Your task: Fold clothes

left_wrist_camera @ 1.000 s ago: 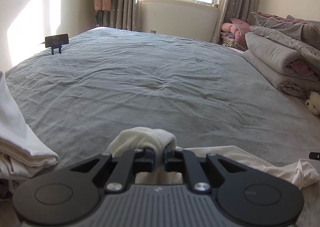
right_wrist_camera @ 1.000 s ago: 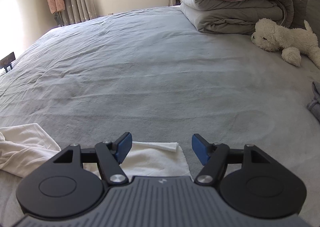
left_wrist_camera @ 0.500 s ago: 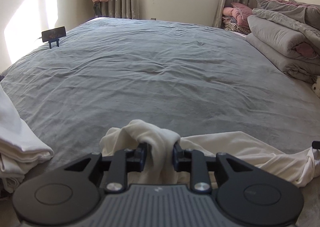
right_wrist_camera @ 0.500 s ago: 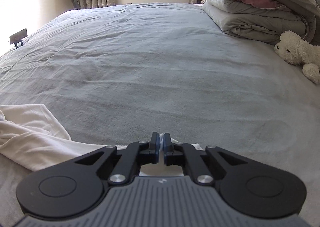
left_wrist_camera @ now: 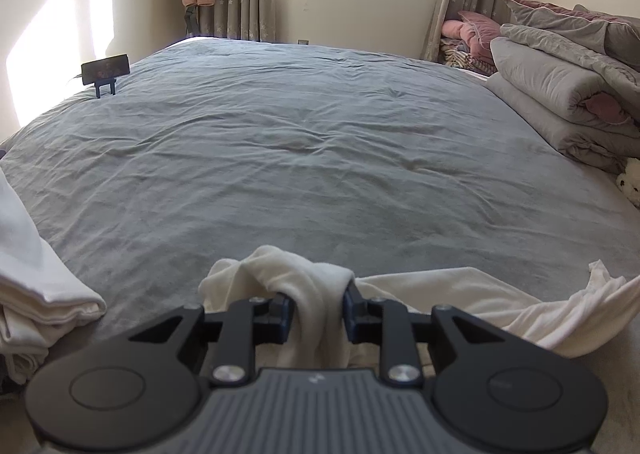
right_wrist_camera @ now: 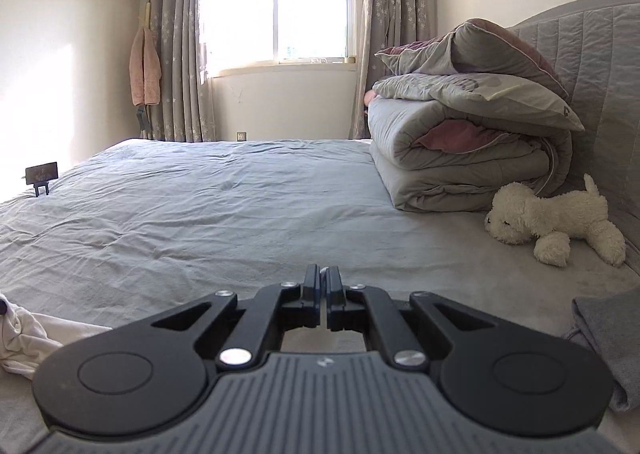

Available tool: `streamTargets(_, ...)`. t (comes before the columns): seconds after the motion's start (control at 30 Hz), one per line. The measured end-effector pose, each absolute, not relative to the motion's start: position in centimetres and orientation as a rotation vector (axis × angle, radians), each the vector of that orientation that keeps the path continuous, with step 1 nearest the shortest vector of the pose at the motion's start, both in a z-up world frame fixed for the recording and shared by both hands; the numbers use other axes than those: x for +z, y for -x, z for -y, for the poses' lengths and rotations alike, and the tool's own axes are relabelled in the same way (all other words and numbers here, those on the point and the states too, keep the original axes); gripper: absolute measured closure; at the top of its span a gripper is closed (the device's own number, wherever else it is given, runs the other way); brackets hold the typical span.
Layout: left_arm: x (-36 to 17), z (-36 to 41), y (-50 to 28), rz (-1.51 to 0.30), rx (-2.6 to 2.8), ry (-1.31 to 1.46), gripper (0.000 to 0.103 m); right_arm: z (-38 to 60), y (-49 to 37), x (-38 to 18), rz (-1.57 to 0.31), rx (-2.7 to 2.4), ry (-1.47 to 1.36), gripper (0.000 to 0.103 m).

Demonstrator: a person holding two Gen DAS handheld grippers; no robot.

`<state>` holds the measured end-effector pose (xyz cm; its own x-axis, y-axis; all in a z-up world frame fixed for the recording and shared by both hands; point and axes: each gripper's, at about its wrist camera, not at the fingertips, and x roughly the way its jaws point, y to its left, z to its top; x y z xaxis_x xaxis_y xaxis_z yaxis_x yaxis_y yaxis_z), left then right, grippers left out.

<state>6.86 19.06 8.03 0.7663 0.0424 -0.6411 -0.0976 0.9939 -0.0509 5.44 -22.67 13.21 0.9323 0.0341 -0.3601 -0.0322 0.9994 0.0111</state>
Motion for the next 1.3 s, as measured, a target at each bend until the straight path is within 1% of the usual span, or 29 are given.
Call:
streamTargets(0.17, 8.0, -19.4, -6.6, -0.700, 0.078, 0.097, 0.077, 25.6, -3.8, 13.9, -0.375, -0.074, -0.009, 0.101)
streamTargets(0.2, 8.1, -19.5, -6.6, -0.701, 0.078, 0.100, 0.077, 26.2, -3.7, 13.8, -0.376, -0.121, 0.008, 0.103)
streamTargets(0.27, 8.1, -19.6, -6.5, -0.703, 0.082, 0.105, 0.077, 28.1, -4.0, 13.1, -0.398, -0.276, 0.075, 0.103)
streamTargets(0.33, 8.0, -19.8, -6.6, -0.712, 0.080, 0.109, 0.076, 30.8, -4.8, 12.0, -0.461, -0.331, 0.005, 0.103)
streamTargets(0.37, 7.9, -19.8, -6.6, -0.717, 0.079, 0.111, 0.070, 31.6, -5.1, 11.5, -0.491, -0.321, -0.046, 0.103)
streamTargets(0.4, 7.9, -20.0, -6.7, -0.721, 0.083, 0.114, 0.063, 32.1, -5.5, 10.8, -0.536, -0.290, -0.097, 0.101)
streamTargets(0.43, 7.9, -20.2, -6.8, -0.722, 0.097, 0.119, 0.043, 32.5, -5.8, 10.2, -0.576, -0.259, -0.142, 0.098)
streamTargets(0.47, 7.8, -20.4, -6.8, -0.722, 0.112, 0.123, 0.031, 31.9, -6.1, 9.8, -0.597, -0.227, -0.151, 0.092)
streamTargets(0.5, 7.9, -20.6, -6.9, -0.718, 0.131, 0.126, 0.029, 31.4, -6.5, 9.5, -0.617, -0.196, -0.161, 0.089)
streamTargets(0.57, 8.0, -21.4, -6.9, -0.713, 0.158, 0.136, 0.027, 30.0, -7.2, 8.9, -0.651, -0.126, -0.175, 0.088)
streamTargets(0.6, 8.0, -21.9, -6.9, -0.711, 0.174, 0.149, 0.022, 29.1, -7.5, 8.6, -0.666, -0.090, -0.181, 0.085)
streamTargets(0.63, 8.1, -22.3, -7.0, -0.711, 0.184, 0.161, 0.018, 28.3, -7.9, 8.3, -0.681, -0.063, -0.183, 0.071)
streamTargets(0.67, 8.0, -22.8, -7.0, -0.713, 0.195, 0.177, 0.015, 27.5, -8.3, 8.0, -0.695, -0.040, -0.180, 0.059)
streamTargets(0.7, 7.9, -23.4, -7.1, -0.722, 0.201, 0.197, 0.015, 26.6, -8.7, 7.8, -0.701, -0.011, -0.168, 0.037)
streamTargets(0.73, 7.7, -23.9, -7.2, -0.732, 0.207, 0.217, 0.013, 25.7, -9.1, 7.6, -0.707, 0.017, -0.156, 0.032)
streamTargets(0.87, 6.4, -25.7, -7.9, -0.805, 0.216, 0.329, 0.008, 23.0, -11.1, 6.5, -0.732, 0.083, -0.158, 0.029)
streamTargets(0.93, 5.9, -26.4, -8.2, -0.827, 0.233, 0.371, 0.008, 22.3, -12.2, 5.5, -0.747, 0.092, -0.194, 0.024)
streamTargets(1.07, 5.4, -27.8, -8.5, -0.837, 0.282, 0.455, 0.007, 20.9, -13.9, 2.7, -0.791, 0.059, -0.195, 0.024)
streamTargets(1.13, 5.4, -28.2, -8.4, -0.823, 0.296, 0.500, 0.007, 20.1, -14.0, 1.8, -0.780, 0.056, -0.162, 0.023)
streamTargets(1.17, 5.1, -28.0, -8.5, -0.831, 0.281, 0.506, 0.007, 19.4, -13.9, 1.8, -0.764, 0.074, -0.133, 0.027)
streamTargets(1.2, 4.9, -27.7, -8.7, -0.839, 0.266, 0.511, 0.007, 18.8, -13.7, 1.8, -0.749, 0.092, -0.106, 0.042)
streamTargets(1.23, 4.6, -27.4, -8.8, -0.851, 0.250, 0.514, 0.007, 18.3, -13.6, 2.0, -0.741, 0.115, -0.089, 0.070)
streamTargets(1.27, 4.1, -26.7, -9.2, -0.884, 0.226, 0.503, 0.007, 17.9, -13.4, 2.3, -0.737, 0.120, -0.068, 0.086)
streamTargets(1.3, 3.6, -26.1, -9.6, -0.908, 0.214, 0.486, 0.008, 17.5, -13.2, 2.6, -0.731, 0.122, -0.046, 0.094)
